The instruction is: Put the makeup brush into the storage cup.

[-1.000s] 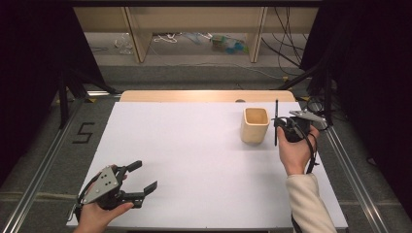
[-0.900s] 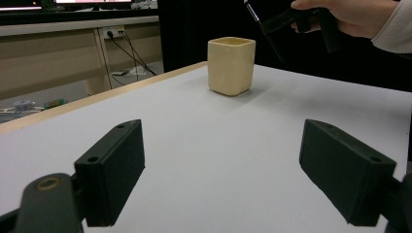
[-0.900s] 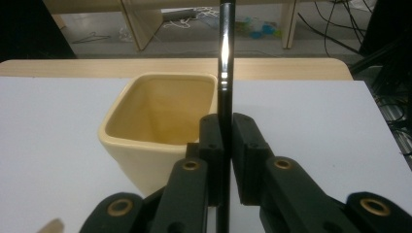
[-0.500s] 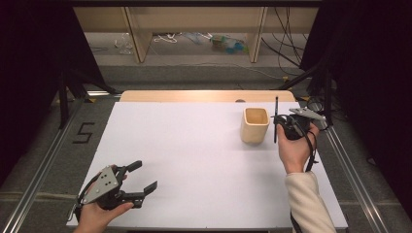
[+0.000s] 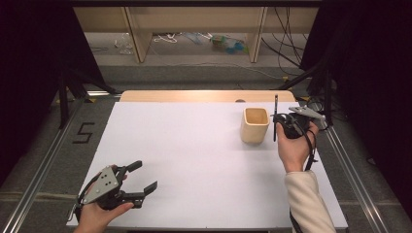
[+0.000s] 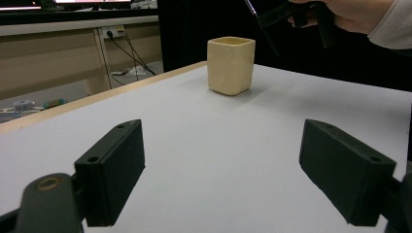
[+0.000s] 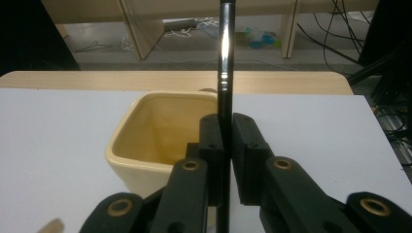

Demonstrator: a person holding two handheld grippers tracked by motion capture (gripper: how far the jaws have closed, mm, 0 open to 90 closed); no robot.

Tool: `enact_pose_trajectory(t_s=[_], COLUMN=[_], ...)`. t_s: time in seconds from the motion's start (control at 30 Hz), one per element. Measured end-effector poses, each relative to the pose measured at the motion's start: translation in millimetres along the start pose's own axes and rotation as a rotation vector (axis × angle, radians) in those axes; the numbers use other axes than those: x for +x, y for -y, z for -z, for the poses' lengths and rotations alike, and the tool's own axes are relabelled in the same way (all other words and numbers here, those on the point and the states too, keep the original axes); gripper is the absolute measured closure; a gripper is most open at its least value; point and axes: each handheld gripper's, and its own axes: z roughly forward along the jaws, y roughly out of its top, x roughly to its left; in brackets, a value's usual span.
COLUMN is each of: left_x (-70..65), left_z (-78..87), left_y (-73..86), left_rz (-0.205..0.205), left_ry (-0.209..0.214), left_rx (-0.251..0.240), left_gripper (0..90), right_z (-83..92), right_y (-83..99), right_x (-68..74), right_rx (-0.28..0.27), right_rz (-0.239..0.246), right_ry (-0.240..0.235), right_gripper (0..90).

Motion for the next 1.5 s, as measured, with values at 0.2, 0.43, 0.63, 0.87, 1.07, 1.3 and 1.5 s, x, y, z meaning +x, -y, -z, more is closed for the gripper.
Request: enact_pose_trajectory(t_s=[0.2, 0.43, 0.63, 0.87, 1.07, 1.3, 1.5], left_x=[0.1, 0.2, 0.2, 0.3, 0.3, 0.4, 0.4], left_z=[0.0, 0.0, 0.1, 0.1, -0.1, -0.1, 0.7], left_y=[0.1, 0.0, -0.1, 0.0, 0.1, 0.2, -0.1], left_rz=[-0.001, -0.001, 0.0, 0.0, 0.0, 0.0, -0.002], left_ry=[0.0, 0.0, 0.0, 0.0, 0.002, -0.001, -0.006], left_rx=[0.001, 0.0, 0.0, 0.0, 0.001, 0.001, 0.011], left_gripper=[16.4, 16.5, 16.5, 16.5, 16.5, 16.5, 16.5], right_z=[1.5, 1.2, 0.8, 1.4, 0.2, 1.5, 1.2], right_y=[-1.4, -2.5, -2.8, -3.6, -4.1, -5.4, -6.1], right_x=[0.0, 0.1, 0.1, 0.1, 0.1, 0.6, 0.9], right_rx=[0.01, -0.006, -0.011, -0.005, -0.029, -0.008, -0.012], right_rz=[0.002, 0.002, 0.002, 0.003, -0.001, -0.001, 0.002], right_ry=[0.007, -0.006, -0.003, 0.006, 0.0, 0.002, -0.002], right_gripper=[84.1, 84.1, 84.1, 84.1, 84.1, 84.1, 84.1])
